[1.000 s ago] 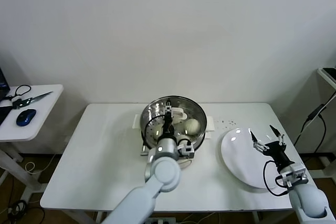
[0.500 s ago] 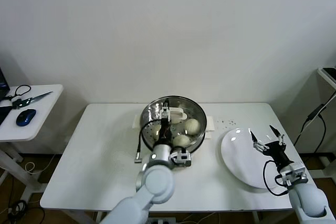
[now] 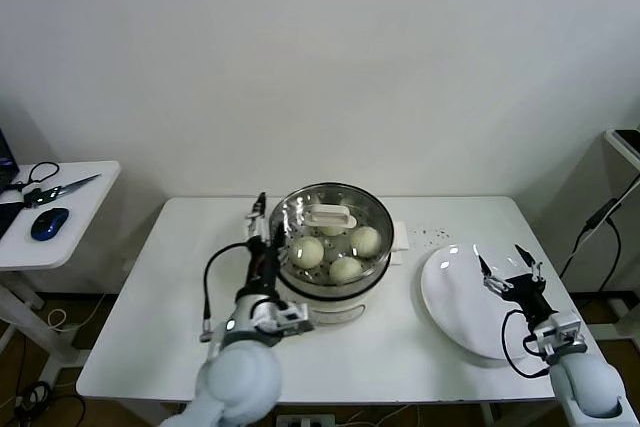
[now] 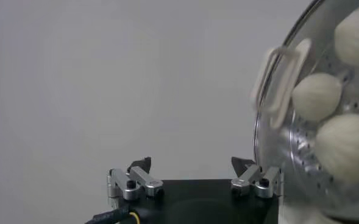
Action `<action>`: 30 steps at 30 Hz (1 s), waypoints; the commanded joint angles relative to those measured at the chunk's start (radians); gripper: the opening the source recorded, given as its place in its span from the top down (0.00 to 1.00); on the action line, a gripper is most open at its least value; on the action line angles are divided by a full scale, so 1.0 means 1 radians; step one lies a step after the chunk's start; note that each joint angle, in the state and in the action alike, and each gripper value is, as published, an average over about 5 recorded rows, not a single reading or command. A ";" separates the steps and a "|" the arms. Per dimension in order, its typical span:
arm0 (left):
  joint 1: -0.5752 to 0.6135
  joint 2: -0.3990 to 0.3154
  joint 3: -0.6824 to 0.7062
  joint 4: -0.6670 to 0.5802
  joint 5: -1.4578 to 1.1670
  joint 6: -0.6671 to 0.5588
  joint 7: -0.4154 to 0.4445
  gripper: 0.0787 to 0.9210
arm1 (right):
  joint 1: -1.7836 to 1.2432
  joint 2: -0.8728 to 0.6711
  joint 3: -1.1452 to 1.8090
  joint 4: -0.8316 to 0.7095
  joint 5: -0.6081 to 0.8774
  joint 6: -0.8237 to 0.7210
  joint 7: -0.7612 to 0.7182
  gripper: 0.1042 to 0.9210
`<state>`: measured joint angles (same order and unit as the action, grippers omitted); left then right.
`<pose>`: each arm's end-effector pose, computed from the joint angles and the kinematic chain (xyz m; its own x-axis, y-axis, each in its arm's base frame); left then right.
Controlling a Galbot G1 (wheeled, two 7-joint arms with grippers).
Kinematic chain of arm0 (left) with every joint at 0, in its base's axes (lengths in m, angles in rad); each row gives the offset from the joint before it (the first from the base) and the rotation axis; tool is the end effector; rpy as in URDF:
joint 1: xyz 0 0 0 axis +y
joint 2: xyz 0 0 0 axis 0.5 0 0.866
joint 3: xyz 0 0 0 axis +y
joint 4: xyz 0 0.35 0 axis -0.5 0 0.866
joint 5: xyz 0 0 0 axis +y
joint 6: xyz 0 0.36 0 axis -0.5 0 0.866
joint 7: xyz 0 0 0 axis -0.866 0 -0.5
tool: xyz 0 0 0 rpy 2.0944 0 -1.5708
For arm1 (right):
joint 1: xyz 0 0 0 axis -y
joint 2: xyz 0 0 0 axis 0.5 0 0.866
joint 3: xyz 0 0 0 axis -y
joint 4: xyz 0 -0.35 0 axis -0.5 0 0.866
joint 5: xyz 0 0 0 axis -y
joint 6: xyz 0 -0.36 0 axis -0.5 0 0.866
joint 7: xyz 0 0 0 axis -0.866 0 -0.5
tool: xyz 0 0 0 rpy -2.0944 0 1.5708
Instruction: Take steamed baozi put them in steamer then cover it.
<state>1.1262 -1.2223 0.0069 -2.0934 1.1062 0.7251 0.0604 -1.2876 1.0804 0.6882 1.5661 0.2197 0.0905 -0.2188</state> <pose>0.2513 -0.0902 -0.2345 -0.9990 -0.0432 -0.0104 -0.0235 0.3141 0.9491 0.2777 -0.2177 -0.3589 -0.9863 -0.0877 0.1396 -0.1229 0.9555 -0.2680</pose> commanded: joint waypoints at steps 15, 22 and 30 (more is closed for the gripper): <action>0.468 -0.195 -0.701 0.140 -1.273 -0.871 -0.276 0.12 | -0.082 0.027 0.009 0.056 0.059 0.007 -0.030 0.12; 0.463 -0.191 -0.691 0.191 -1.262 -0.848 -0.242 0.12 | -0.108 0.025 0.012 0.090 0.090 0.015 -0.046 0.12; 0.463 -0.191 -0.706 0.188 -1.238 -0.825 -0.208 0.12 | -0.102 0.019 0.012 0.091 0.115 0.007 -0.053 0.12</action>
<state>1.5521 -1.3928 -0.6416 -1.9543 -0.0177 -0.0402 -0.1637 -1.3764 1.1037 0.6987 1.6386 0.2929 0.1003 -0.2516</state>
